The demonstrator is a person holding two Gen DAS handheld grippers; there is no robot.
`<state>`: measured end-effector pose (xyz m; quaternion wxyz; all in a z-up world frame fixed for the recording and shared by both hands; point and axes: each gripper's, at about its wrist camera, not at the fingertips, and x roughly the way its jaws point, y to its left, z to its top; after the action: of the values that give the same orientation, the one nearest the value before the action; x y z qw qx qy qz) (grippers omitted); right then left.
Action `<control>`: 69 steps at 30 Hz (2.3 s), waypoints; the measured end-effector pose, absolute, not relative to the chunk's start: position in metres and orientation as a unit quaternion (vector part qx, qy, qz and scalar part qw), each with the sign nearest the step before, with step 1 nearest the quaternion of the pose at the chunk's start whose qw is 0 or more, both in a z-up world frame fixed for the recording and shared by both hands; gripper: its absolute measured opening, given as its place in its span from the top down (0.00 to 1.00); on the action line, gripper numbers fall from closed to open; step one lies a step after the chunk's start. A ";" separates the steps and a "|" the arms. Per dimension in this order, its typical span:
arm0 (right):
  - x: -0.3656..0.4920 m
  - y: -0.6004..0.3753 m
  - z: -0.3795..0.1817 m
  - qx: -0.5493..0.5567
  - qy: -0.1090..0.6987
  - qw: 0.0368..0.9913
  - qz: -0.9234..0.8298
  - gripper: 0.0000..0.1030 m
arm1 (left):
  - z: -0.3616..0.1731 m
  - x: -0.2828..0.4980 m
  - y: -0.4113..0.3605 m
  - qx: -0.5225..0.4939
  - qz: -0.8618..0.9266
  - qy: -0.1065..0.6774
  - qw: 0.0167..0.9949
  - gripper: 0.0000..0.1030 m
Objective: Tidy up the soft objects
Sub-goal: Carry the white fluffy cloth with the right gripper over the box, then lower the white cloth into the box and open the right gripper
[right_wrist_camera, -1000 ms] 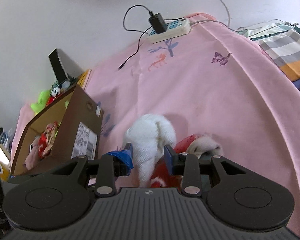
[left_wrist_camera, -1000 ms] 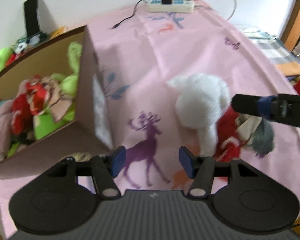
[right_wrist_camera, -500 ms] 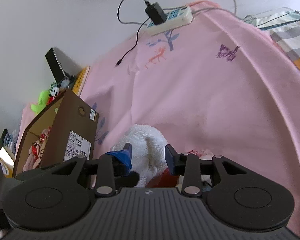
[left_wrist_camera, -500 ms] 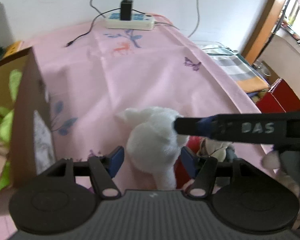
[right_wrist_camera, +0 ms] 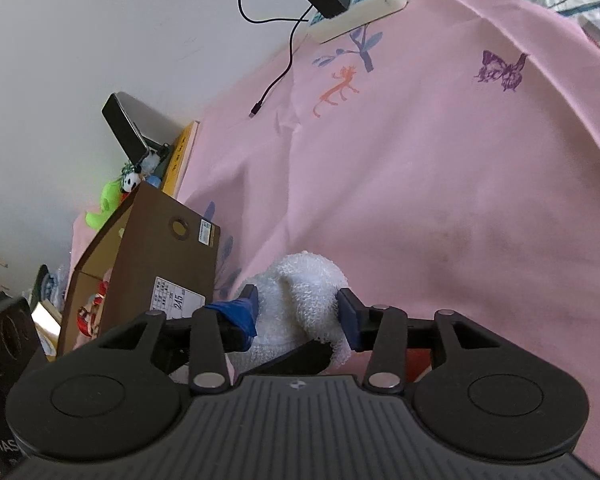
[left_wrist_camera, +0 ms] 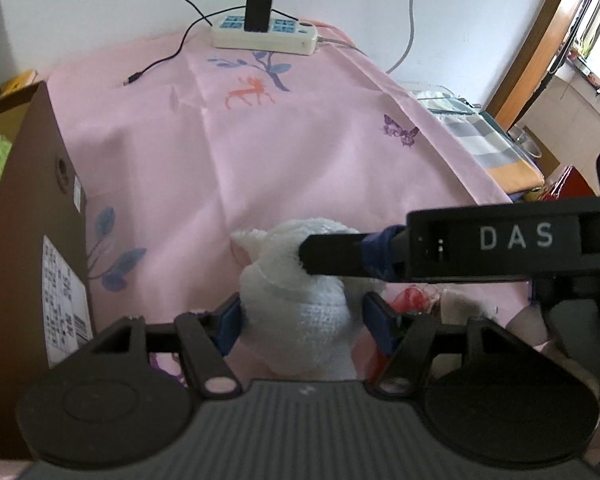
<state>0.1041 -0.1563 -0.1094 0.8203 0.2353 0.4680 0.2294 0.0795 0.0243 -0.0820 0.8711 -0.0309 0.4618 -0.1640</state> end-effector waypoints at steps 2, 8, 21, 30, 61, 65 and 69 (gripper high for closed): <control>0.102 -0.155 -0.107 0.230 0.467 0.821 0.234 0.72 | -0.081 0.079 0.025 -0.032 -0.167 0.460 0.872 0.42; 0.084 -0.146 -0.096 0.189 0.445 0.841 0.242 0.75 | -0.076 0.072 0.025 -0.034 -0.172 0.457 0.872 0.43; 0.028 -0.127 -0.050 0.154 0.358 0.882 0.263 0.76 | -0.029 0.020 0.041 -0.024 -0.183 0.383 0.905 0.44; -0.002 -0.091 -0.022 0.144 0.303 0.897 0.287 0.76 | 0.006 -0.017 0.077 -0.031 -0.178 0.337 0.924 0.44; 0.074 0.060 -0.013 0.075 0.324 0.900 0.280 0.75 | 0.010 0.066 0.223 -0.045 -0.155 0.331 0.930 0.43; 0.086 0.070 -0.025 0.061 0.341 0.900 0.264 0.74 | -0.007 0.082 0.228 -0.060 -0.157 0.357 0.919 0.43; 0.097 0.079 -0.035 0.052 0.349 0.903 0.244 0.73 | -0.021 0.092 0.232 -0.071 -0.161 0.375 0.910 0.41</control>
<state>0.0969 0.0789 -0.0346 0.9034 0.0524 0.3490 0.2435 0.0923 0.2317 -0.0211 0.9102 -0.0713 0.3747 -0.1612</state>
